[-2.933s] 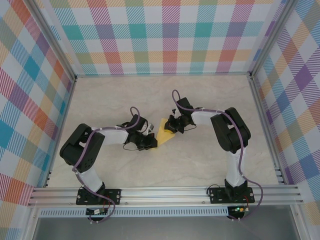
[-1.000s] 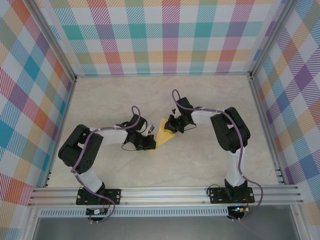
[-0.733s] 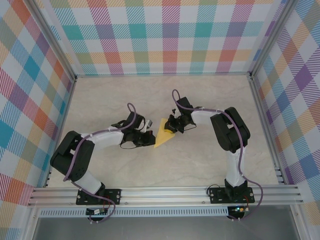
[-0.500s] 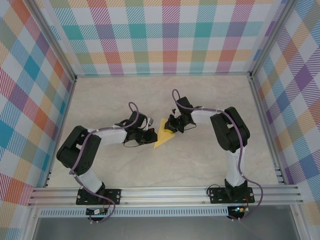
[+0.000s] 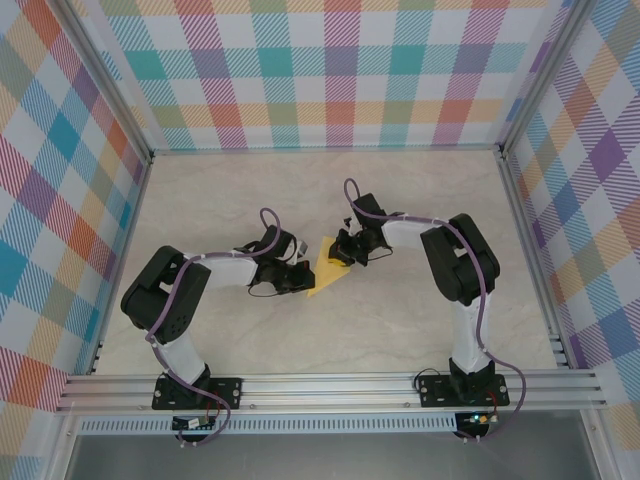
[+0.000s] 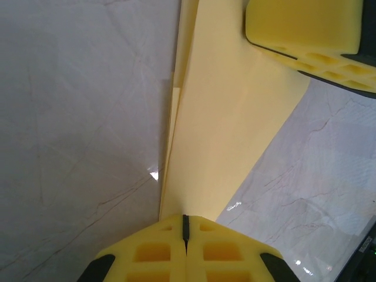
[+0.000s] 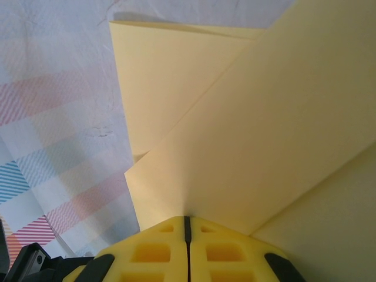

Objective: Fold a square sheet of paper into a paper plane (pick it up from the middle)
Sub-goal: Fourth fold the wing at the center of the table.

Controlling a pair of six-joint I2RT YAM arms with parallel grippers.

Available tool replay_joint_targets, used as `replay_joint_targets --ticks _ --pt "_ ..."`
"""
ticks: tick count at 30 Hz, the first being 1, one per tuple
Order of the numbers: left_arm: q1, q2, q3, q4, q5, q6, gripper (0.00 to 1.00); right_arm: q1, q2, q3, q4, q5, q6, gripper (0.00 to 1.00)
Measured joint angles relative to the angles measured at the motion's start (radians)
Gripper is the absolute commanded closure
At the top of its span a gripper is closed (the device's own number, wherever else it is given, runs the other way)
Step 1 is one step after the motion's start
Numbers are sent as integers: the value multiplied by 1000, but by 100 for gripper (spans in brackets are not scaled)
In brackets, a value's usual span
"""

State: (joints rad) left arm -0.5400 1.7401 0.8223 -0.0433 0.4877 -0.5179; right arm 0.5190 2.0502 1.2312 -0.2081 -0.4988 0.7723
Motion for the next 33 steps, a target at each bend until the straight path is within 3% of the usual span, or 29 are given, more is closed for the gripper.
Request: replay_joint_targets --ticks 12,33 --pt "0 0 0 -2 -3 10 100 107 -60 -65 34 94 26 97" --pt "0 0 0 -2 -4 9 100 123 -85 -124 90 58 28 98"
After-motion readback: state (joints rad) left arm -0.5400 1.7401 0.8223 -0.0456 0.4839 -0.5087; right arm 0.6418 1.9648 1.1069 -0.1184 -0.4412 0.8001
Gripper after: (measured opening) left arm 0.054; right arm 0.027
